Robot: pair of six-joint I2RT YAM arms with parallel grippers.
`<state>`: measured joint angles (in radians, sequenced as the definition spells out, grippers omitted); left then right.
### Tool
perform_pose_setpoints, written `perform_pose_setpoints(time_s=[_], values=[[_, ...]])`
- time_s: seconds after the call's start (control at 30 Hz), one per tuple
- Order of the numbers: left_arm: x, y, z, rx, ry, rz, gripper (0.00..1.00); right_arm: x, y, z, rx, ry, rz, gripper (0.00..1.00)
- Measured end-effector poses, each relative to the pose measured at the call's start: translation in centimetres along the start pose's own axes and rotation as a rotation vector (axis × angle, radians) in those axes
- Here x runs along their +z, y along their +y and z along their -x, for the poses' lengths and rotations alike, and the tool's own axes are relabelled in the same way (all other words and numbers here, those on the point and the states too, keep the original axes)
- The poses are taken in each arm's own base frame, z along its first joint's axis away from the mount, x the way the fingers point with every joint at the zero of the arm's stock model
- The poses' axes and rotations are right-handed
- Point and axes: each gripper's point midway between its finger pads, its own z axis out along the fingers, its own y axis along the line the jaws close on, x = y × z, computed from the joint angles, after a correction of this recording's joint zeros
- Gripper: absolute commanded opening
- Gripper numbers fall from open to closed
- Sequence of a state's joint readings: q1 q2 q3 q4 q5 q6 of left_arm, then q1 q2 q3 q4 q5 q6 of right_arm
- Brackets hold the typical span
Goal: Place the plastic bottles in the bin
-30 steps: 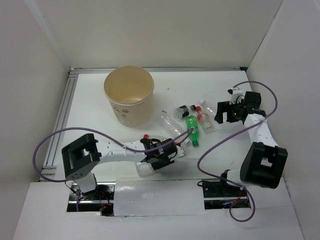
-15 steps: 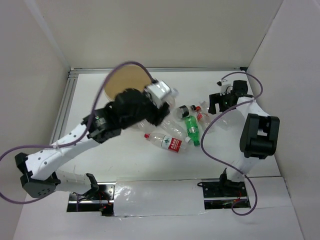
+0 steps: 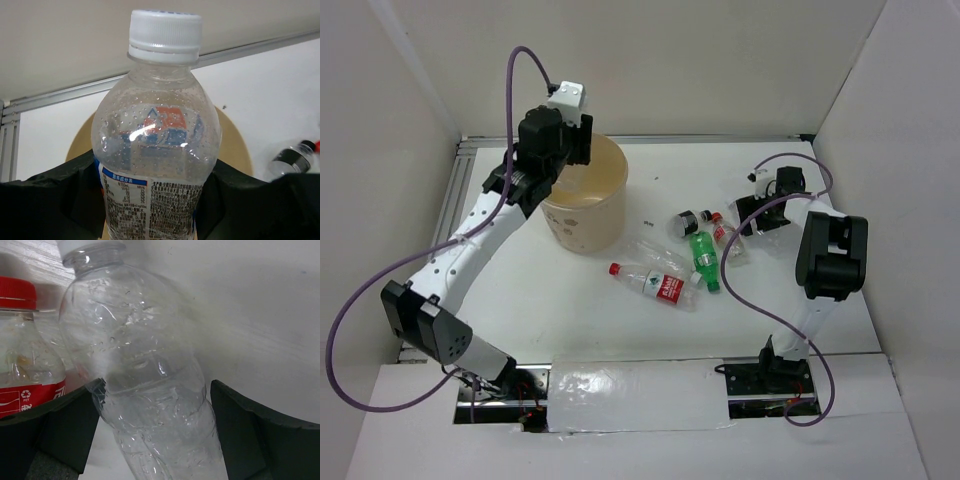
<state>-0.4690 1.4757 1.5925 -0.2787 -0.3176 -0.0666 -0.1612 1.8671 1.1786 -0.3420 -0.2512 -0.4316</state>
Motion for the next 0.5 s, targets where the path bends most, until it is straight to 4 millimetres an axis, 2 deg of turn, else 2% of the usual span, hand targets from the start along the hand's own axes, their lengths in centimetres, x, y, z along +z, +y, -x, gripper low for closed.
perform_pose_setpoints(time_s=[0.03, 0.07, 0.1, 0.13, 0.2, 0.3, 0.37, 0.4, 0.43, 0.5], values=[[0.8, 0.7, -0.4, -0.010, 0.008, 0.020, 0.44, 0.1, 0.0, -0.1, -0.003, 0.002, -0.001, 0.90], [1.3, 1.2, -0.8, -0.017, 0.017, 0.033, 0.66, 0.1, 0.0, -0.1, -0.005, 0.003, -0.001, 0.88], [1.9, 1.7, -1.3, -0.021, 0.029, 0.046, 0.77, 0.1, 0.0, -0.1, -0.006, 0.002, -0.001, 0.87], [2.3, 2.2, -1.9, -0.023, 0.040, 0.058, 0.87, 0.1, -0.1, -0.1, -0.009, 0.002, -0.001, 0.83], [3.0, 2.6, -3.1, -0.033, 0.065, 0.067, 1.00, 0.1, -0.1, -0.1, -0.015, 0.002, 0.000, 0.80], [3.1, 1.9, -4.6, -0.031, 0.097, 0.050, 1.00, 0.1, -0.1, -0.1, -0.031, 0.001, 0.002, 0.71], [2.8, 0.3, -4.7, -0.013, 0.101, 0.017, 1.00, 0.1, 0.0, -0.1, -0.038, 0.001, 0.008, 0.62], [2.4, -0.7, -4.6, 0.005, 0.098, -0.005, 1.00, 0.1, 0.0, -0.1, -0.042, 0.000, 0.011, 0.50], [1.7, -2.2, -4.3, 0.026, 0.090, -0.036, 1.00, 0.1, 0.0, -0.1, -0.048, -0.001, 0.014, 0.45], [-0.6, -5.6, -3.2, 0.064, 0.064, -0.111, 1.00, 0.0, -0.1, 0.0, -0.052, -0.001, 0.021, 0.44]])
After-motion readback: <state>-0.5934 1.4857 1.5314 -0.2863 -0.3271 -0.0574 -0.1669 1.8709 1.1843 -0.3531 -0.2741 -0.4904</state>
